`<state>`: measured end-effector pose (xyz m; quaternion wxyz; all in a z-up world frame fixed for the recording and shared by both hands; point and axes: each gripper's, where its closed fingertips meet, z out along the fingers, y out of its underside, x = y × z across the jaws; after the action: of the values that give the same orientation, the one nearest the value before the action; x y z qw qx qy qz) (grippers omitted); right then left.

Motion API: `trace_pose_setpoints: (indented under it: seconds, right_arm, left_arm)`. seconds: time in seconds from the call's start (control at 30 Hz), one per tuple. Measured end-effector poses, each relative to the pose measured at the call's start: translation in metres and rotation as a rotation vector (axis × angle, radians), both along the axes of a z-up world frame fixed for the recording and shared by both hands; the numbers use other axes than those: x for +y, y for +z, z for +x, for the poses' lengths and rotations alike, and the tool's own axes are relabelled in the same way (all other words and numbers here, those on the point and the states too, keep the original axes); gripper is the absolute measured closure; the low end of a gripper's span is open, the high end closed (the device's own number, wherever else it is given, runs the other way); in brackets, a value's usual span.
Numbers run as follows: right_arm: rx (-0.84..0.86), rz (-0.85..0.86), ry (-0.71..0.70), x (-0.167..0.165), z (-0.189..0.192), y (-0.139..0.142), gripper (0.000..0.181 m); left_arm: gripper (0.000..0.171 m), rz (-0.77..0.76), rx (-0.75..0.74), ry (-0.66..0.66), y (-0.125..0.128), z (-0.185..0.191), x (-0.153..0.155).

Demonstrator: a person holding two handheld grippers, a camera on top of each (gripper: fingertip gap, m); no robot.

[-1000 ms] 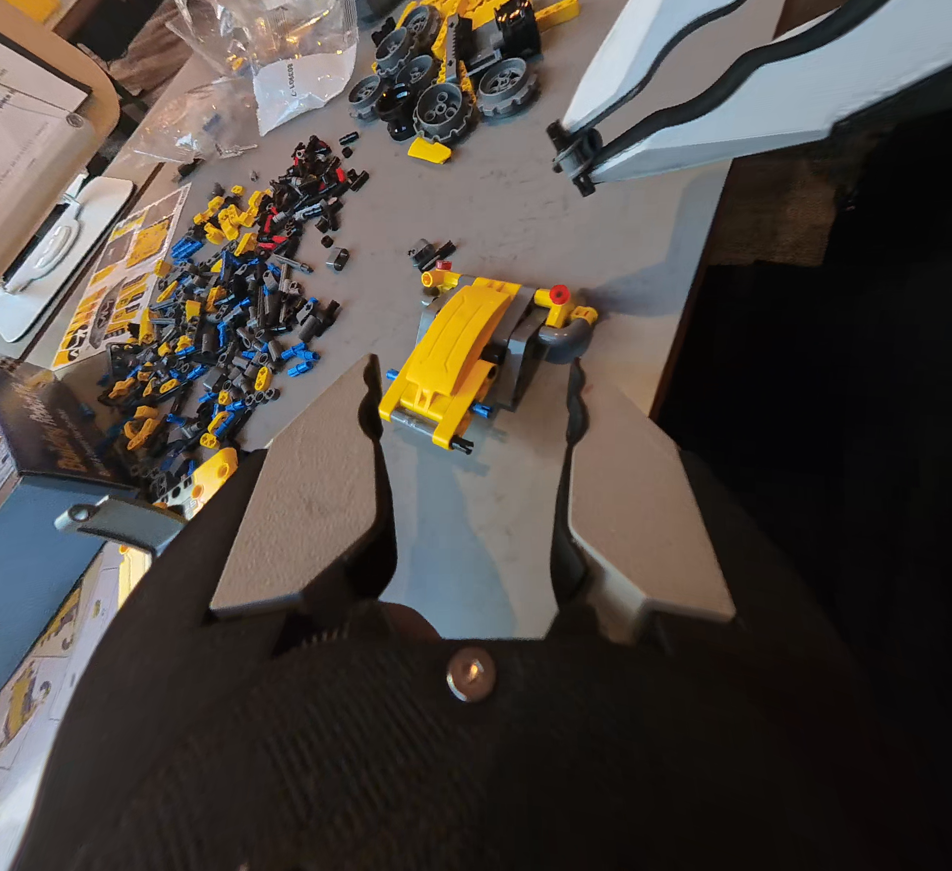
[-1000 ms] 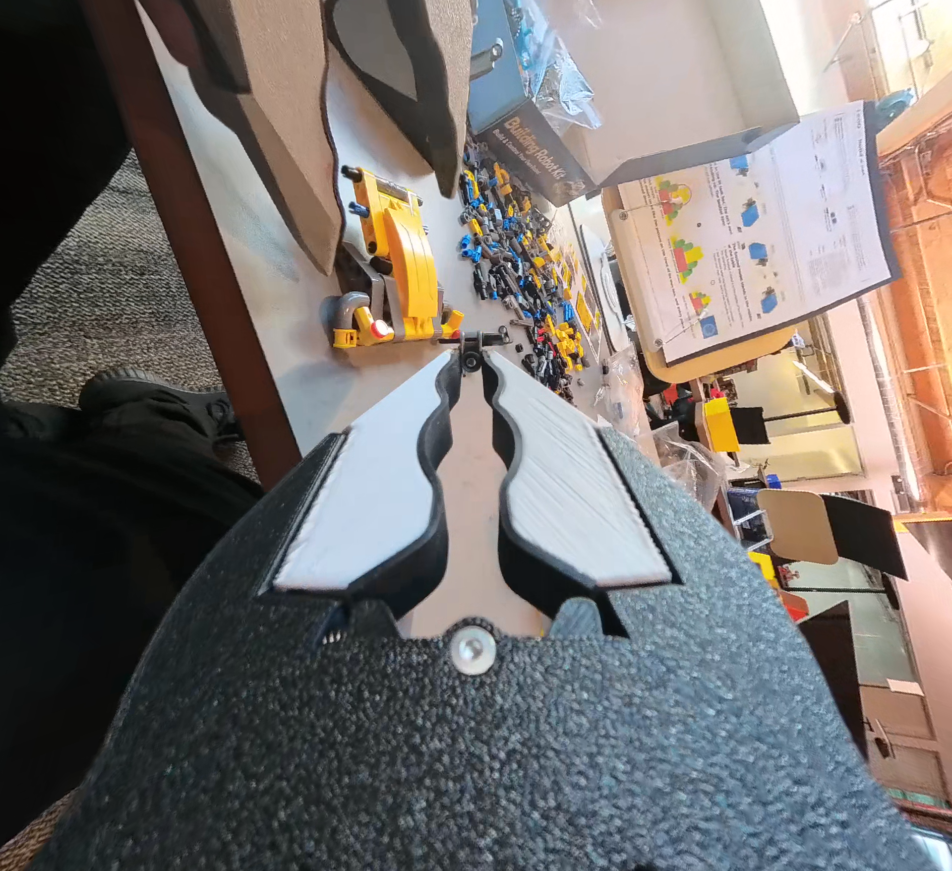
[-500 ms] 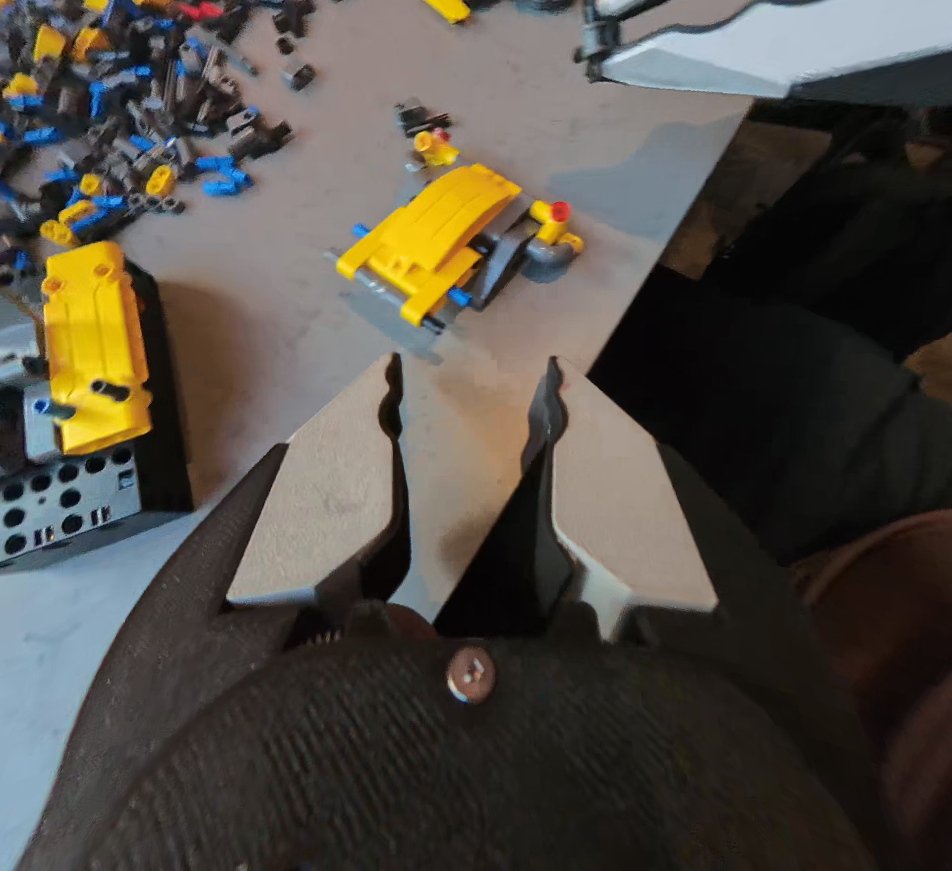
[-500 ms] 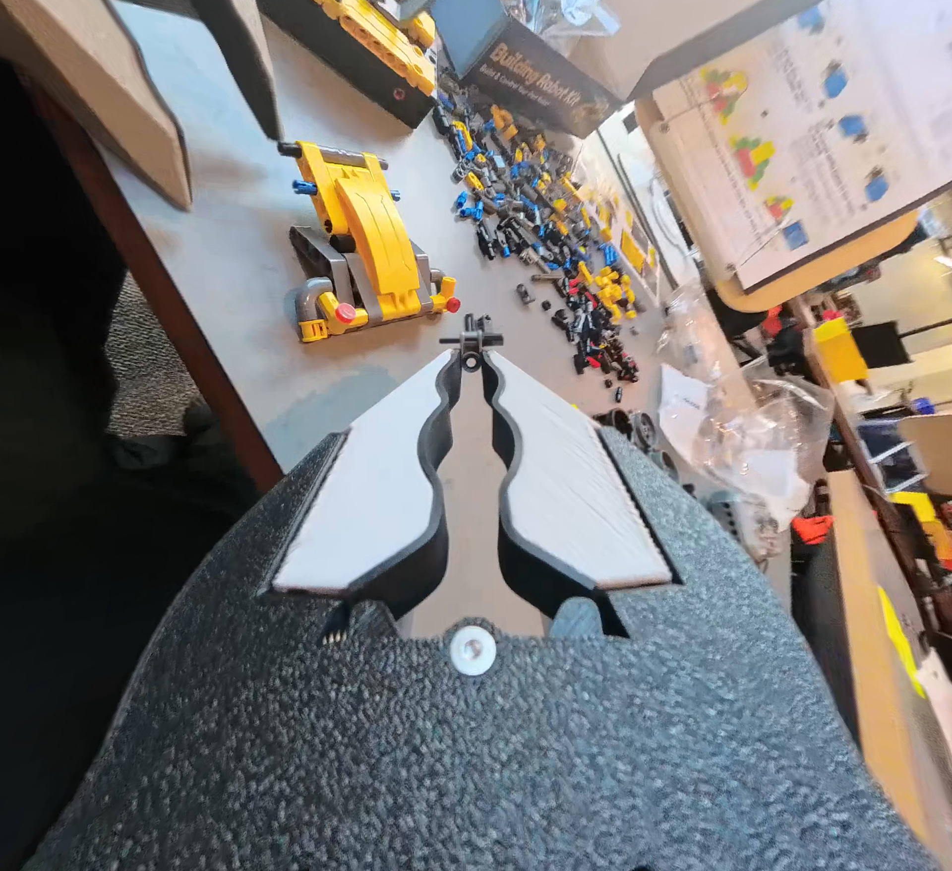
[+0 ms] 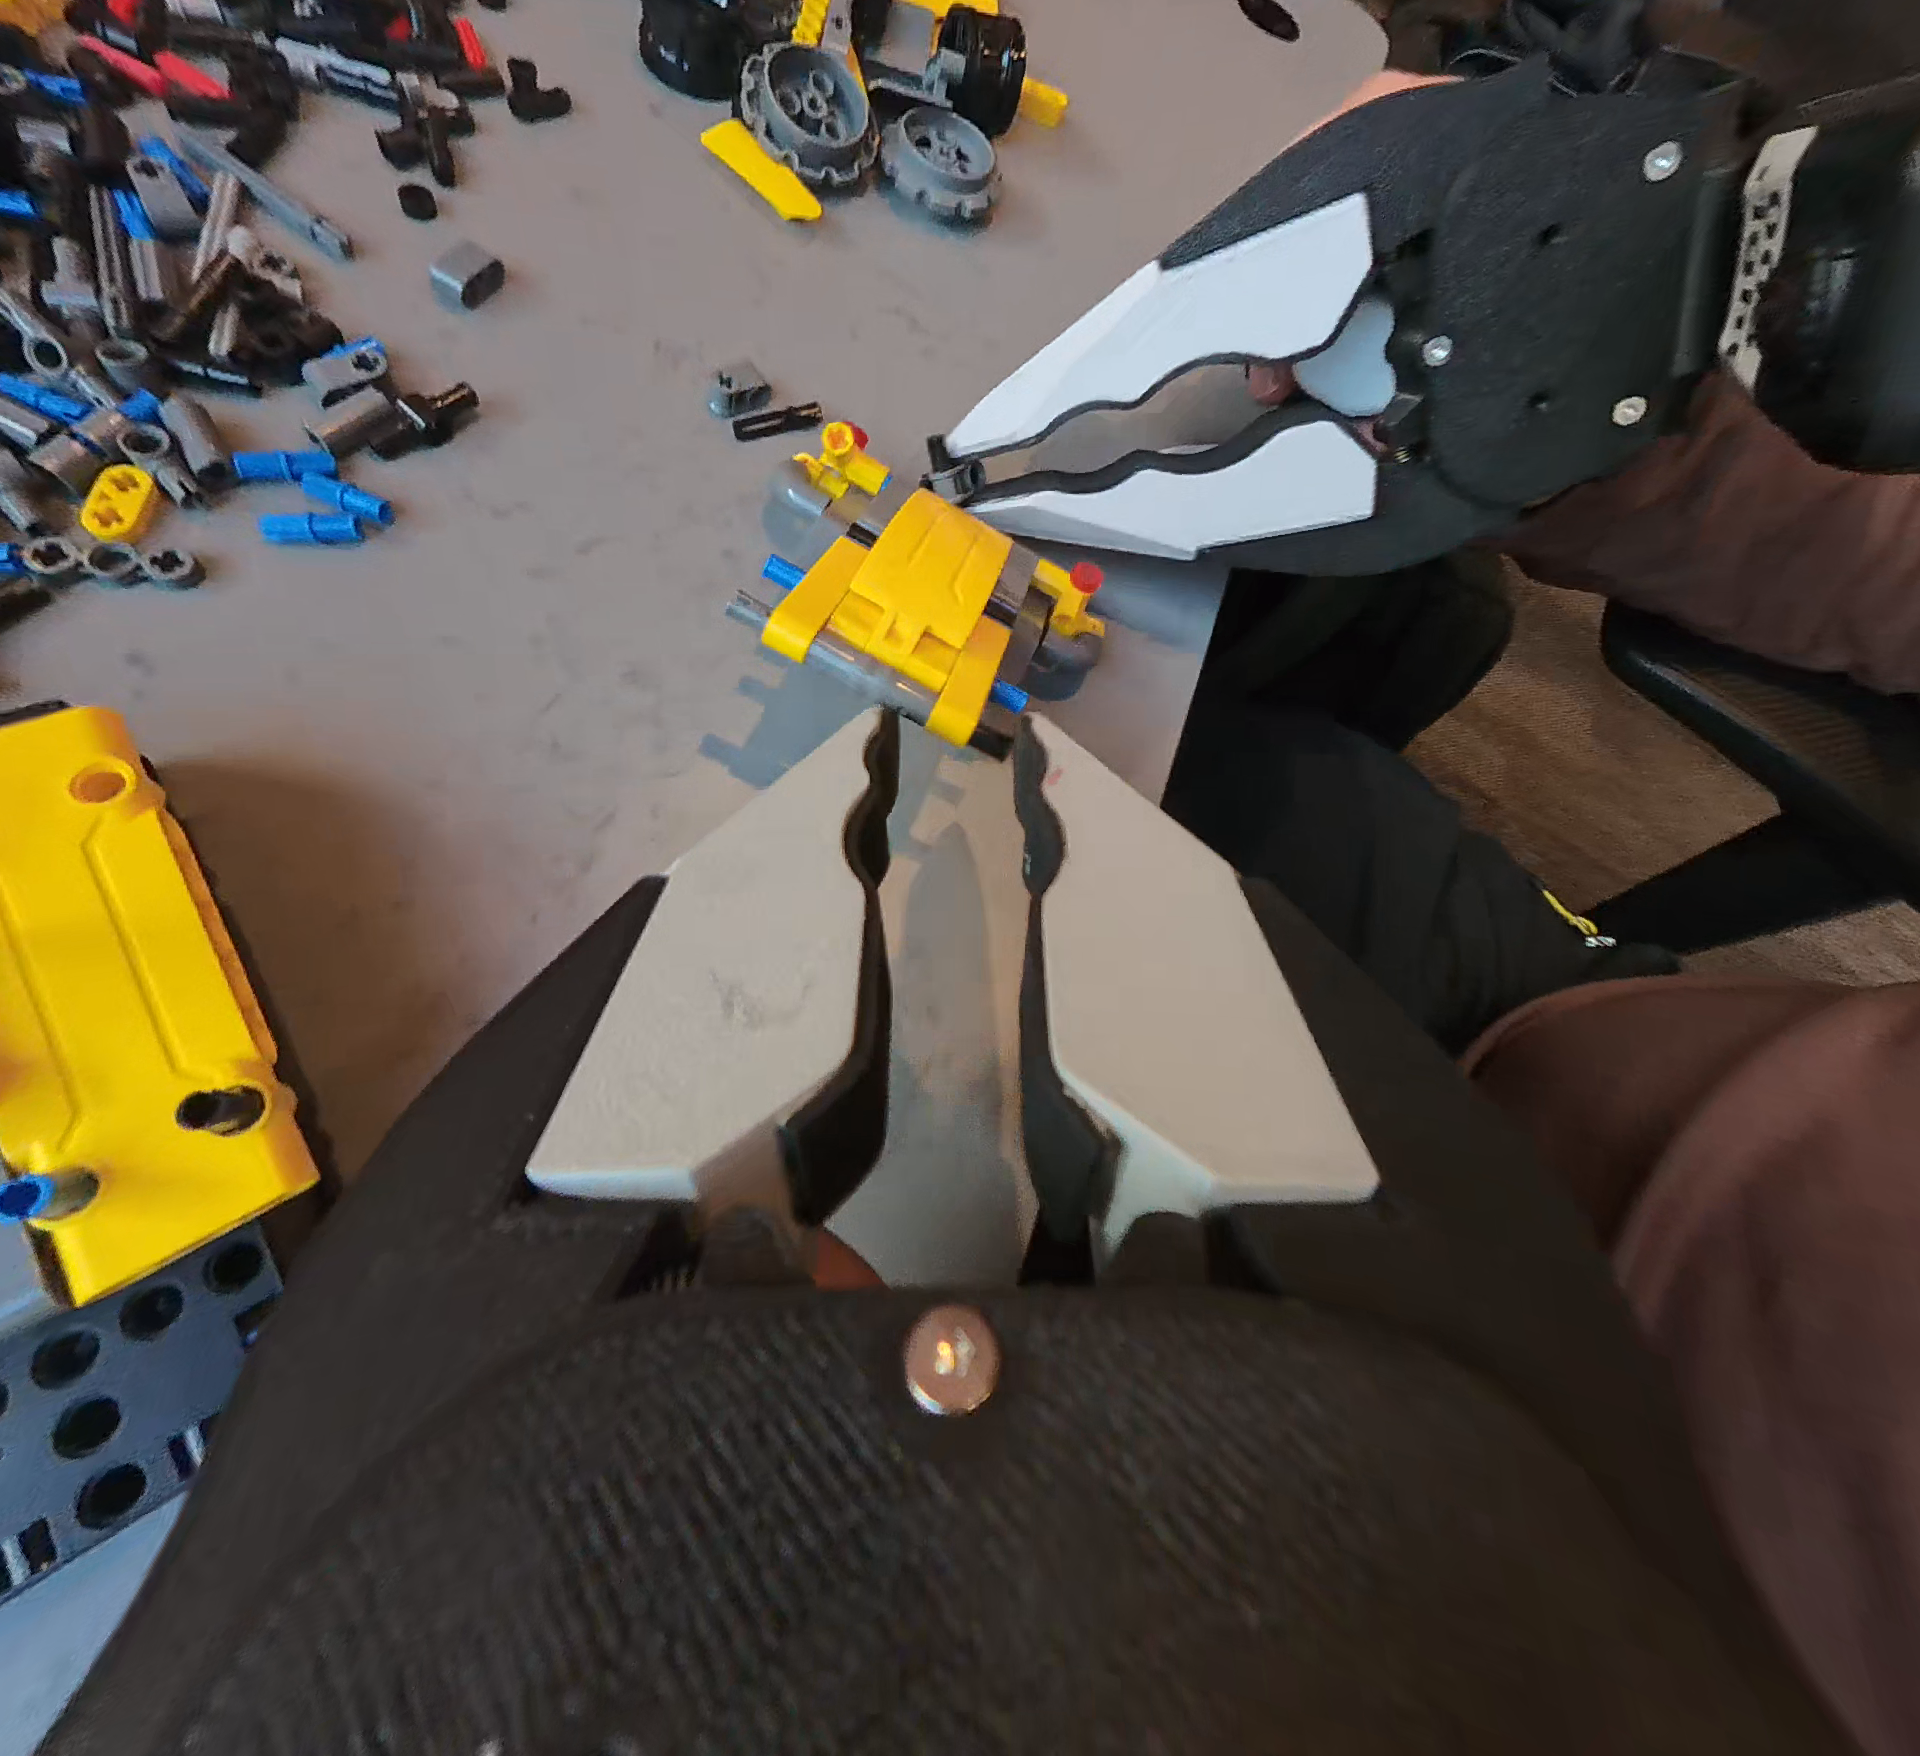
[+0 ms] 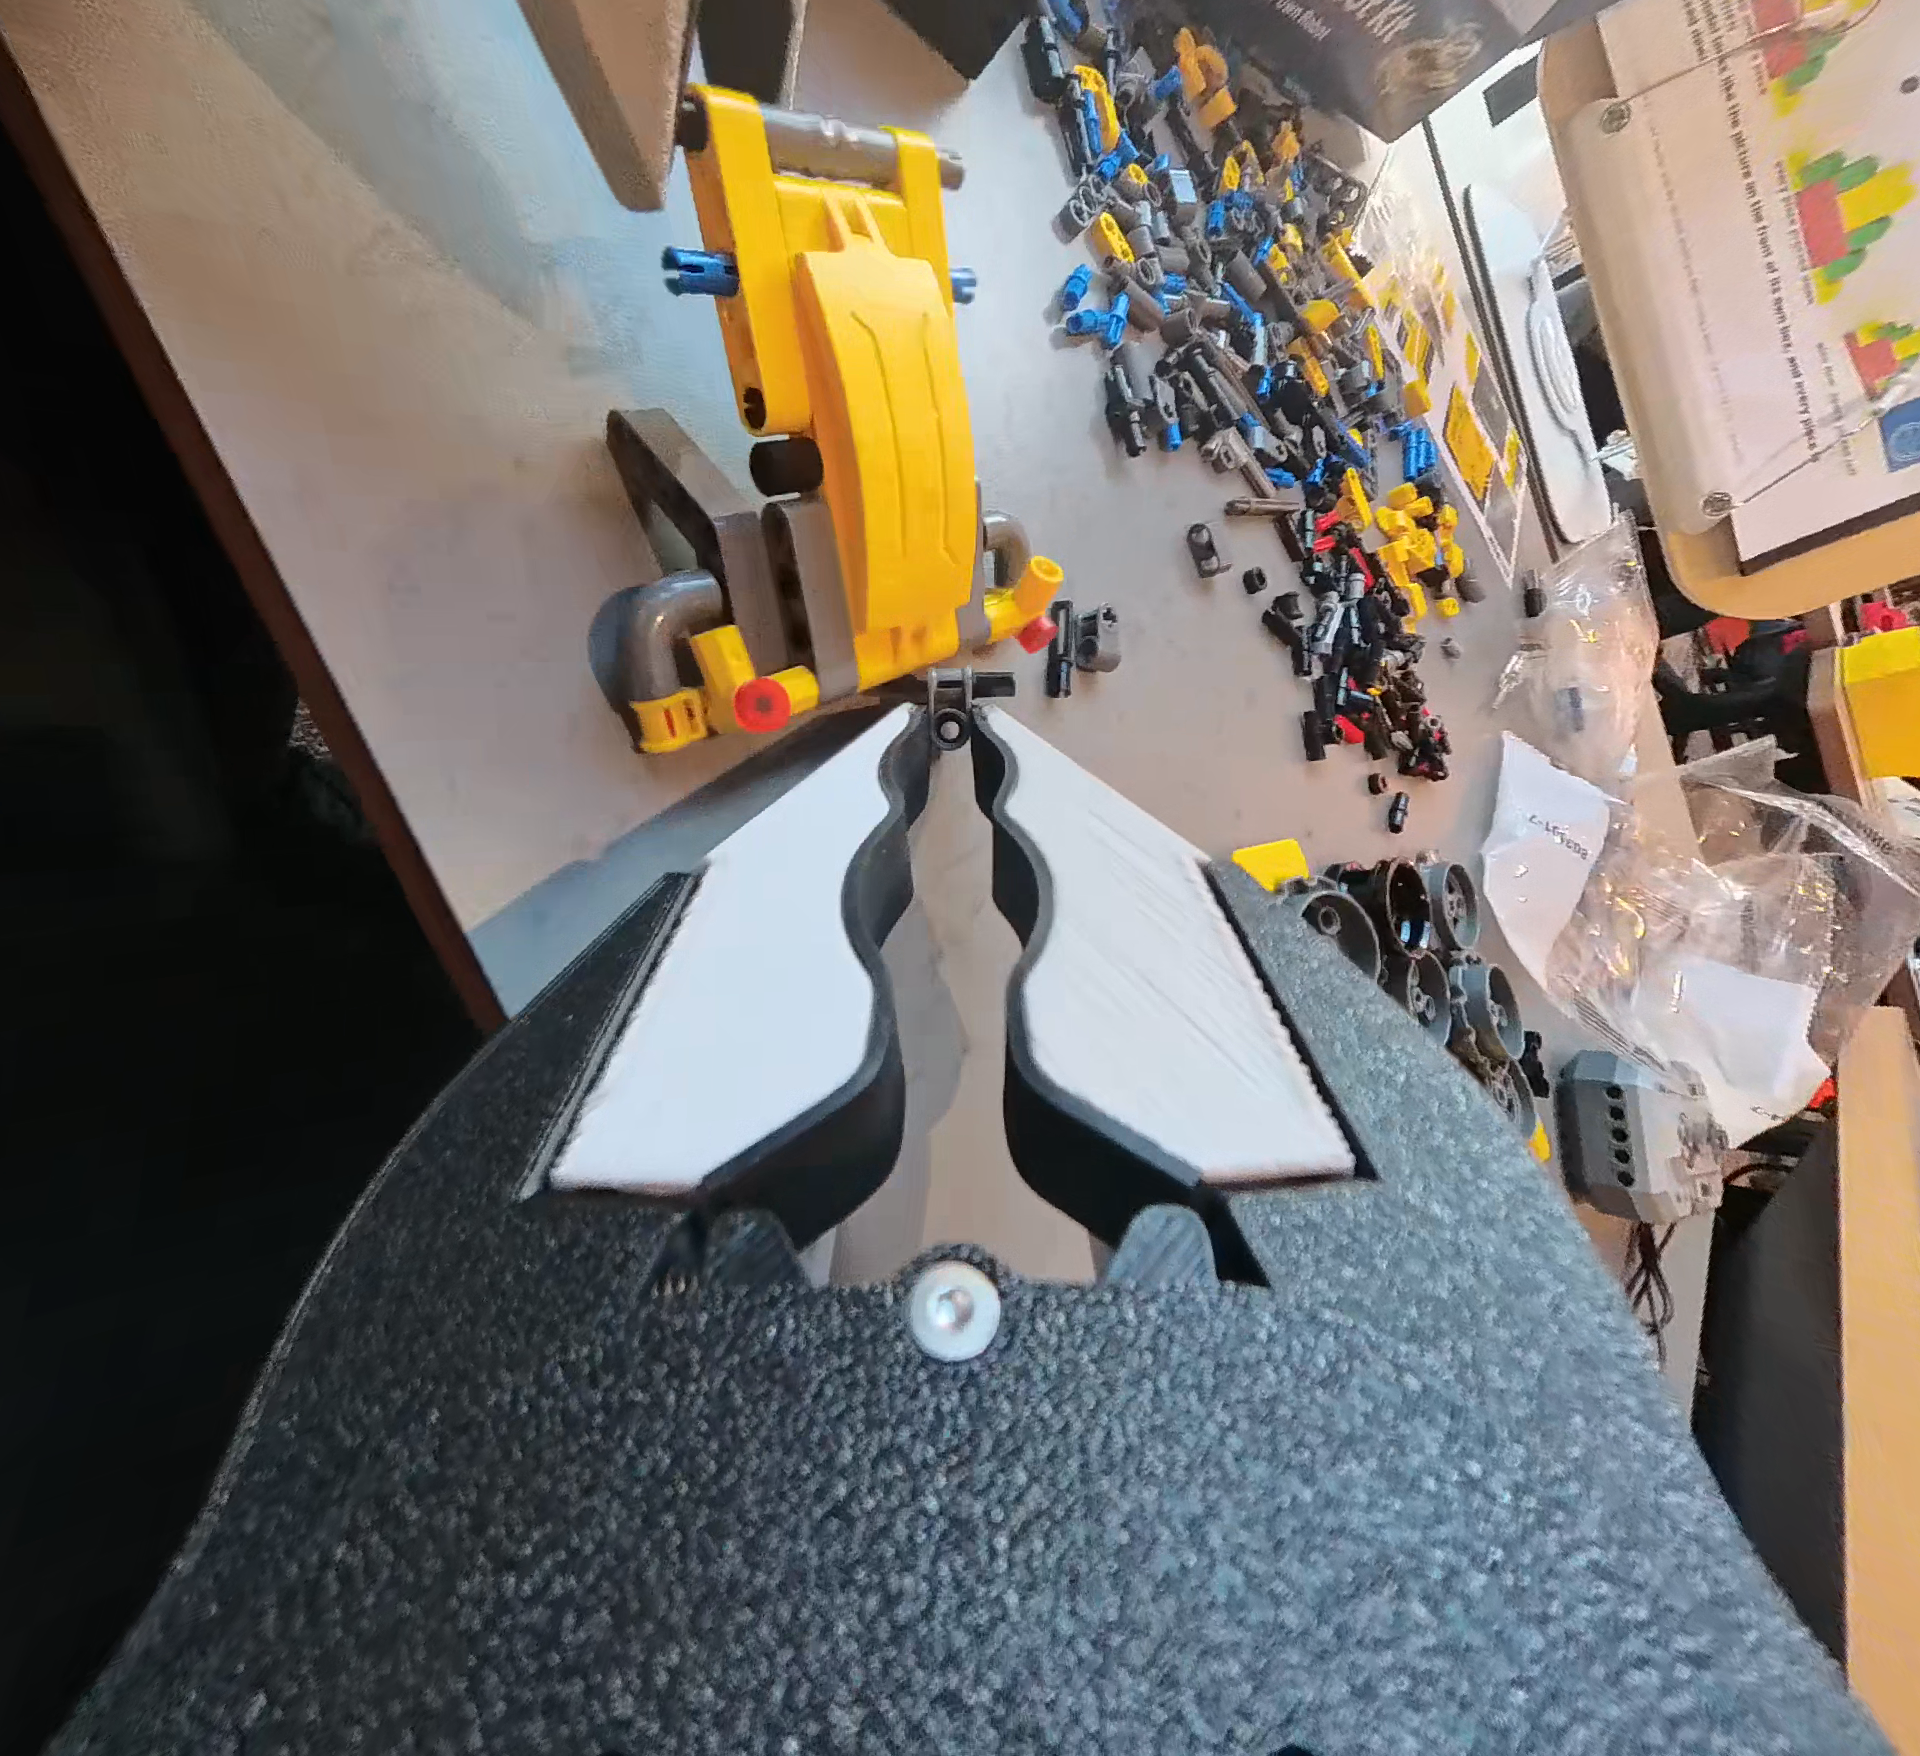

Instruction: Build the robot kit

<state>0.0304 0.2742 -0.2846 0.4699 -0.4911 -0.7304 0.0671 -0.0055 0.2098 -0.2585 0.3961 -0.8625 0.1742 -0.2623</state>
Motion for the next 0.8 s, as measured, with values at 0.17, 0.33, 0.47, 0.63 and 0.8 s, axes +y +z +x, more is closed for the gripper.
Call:
trace_pose_setpoints:
  seconds: [0.17,0.33,0.47,0.63,0.8]
  right_arm:
    - [0.013,-0.008,0.002,0.003,-0.003,0.001,0.177]
    - [0.027,-0.017,-0.013,0.009,0.000,0.004,0.177]
    - [0.053,-0.023,-0.077,0.027,0.017,0.011,0.177]
    - [0.098,-0.078,-0.133,0.038,0.033,0.017,0.177]
    - [0.079,-0.063,-0.113,0.032,0.030,0.015,0.177]
  left_arm:
    - [0.153,0.041,-0.001,-0.024,0.016,0.006,0.006]
    - [0.153,0.118,0.061,-0.097,0.037,0.023,0.020]
    - [0.152,0.183,0.153,-0.212,0.043,0.044,0.027]
    - [0.141,0.148,0.284,-0.280,0.032,0.047,0.027]
    - [0.144,0.088,0.457,-0.321,-0.006,0.022,0.007]
